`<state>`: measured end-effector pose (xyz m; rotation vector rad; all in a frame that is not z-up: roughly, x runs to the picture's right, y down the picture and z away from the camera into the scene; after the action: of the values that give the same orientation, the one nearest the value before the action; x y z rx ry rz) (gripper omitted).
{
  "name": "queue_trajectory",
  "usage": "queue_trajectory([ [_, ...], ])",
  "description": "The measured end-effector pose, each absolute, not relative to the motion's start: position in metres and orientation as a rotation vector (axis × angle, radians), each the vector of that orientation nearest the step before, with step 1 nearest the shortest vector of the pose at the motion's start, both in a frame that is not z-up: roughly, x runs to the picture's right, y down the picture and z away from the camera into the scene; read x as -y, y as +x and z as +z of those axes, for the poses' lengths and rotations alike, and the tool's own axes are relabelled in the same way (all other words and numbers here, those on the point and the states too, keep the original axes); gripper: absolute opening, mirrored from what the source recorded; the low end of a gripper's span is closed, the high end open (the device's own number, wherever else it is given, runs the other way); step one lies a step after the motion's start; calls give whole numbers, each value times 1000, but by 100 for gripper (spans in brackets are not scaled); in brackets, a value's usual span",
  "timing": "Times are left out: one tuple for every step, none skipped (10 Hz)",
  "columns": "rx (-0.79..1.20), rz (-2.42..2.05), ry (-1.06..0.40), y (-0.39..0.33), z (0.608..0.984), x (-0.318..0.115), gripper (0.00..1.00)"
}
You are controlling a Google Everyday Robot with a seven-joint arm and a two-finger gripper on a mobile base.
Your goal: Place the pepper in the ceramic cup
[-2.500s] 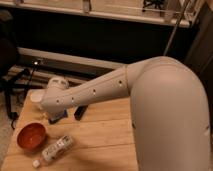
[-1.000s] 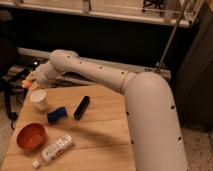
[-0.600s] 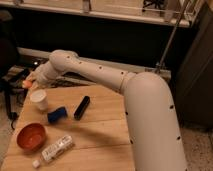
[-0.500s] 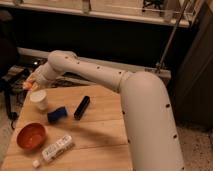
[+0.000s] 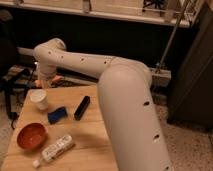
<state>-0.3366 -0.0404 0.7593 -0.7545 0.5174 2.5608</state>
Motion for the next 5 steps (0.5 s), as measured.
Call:
queue_trajectory([
  [-538, 2552, -727, -341, 754, 39, 0],
  [-560, 2543, -716, -346, 753, 34, 0],
  [-583, 2532, -674, -352, 754, 28, 0],
  [-587, 2521, -600, -355, 759, 24, 0],
  [-581, 2512, -514, -356, 765, 21, 0],
])
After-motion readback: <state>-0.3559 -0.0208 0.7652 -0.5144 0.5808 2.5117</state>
